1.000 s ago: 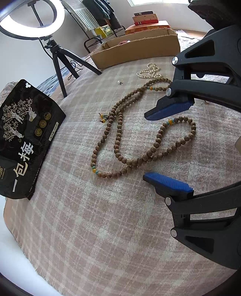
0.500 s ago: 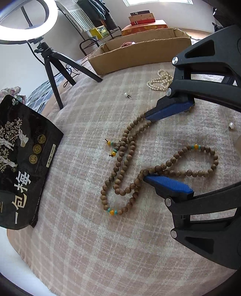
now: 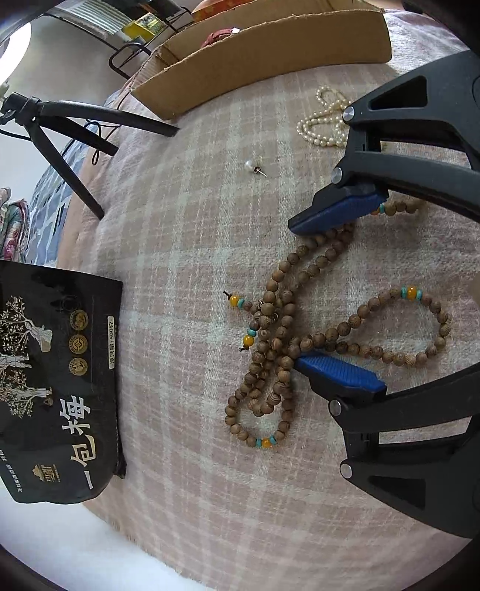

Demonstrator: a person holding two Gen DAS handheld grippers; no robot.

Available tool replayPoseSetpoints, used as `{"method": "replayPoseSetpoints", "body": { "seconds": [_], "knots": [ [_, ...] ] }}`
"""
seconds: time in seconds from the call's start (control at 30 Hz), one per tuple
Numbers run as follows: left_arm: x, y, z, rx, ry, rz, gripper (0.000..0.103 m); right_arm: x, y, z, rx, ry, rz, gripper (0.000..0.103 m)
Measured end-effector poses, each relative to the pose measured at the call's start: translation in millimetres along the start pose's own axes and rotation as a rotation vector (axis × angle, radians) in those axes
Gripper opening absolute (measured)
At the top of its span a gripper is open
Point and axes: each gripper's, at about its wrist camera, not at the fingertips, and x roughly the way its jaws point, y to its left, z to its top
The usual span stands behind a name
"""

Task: Organize jewelry
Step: 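Close the left tool on the wooden bead necklace while the right tool grasps the pearl earring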

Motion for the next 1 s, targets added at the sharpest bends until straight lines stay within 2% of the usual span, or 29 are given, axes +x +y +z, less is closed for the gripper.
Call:
{"method": "replayPoseSetpoints", "body": {
  "seconds": [0.07,0.13,0.33,0.57,0.7,0.87,1.0],
  "knots": [
    [-1,3,-2,0.007,-0.008,0.017,0.055,0,1,0,-0.003,0.002,-0.002,0.051],
    [-4,7,-3,0.008,-0.014,0.025,0.041,0,2,0,-0.009,0.004,-0.008,0.051],
    [-14,33,-14,-0.005,-0.024,-0.01,0.016,2,1,3,-0.017,0.008,-0.01,0.051],
    [-22,53,-20,-0.018,-0.026,-0.05,0.013,12,8,14,-0.048,0.013,0.0,0.05],
    [-28,59,-24,-0.028,-0.03,-0.063,0.013,21,15,18,-0.073,0.033,-0.004,0.036],
    [-29,59,-23,-0.031,-0.033,-0.071,0.012,24,18,21,-0.083,0.045,-0.011,0.025],
    [-31,63,-24,-0.058,-0.032,-0.088,0.011,23,19,21,-0.09,0.048,-0.012,0.008]
  ]
}}
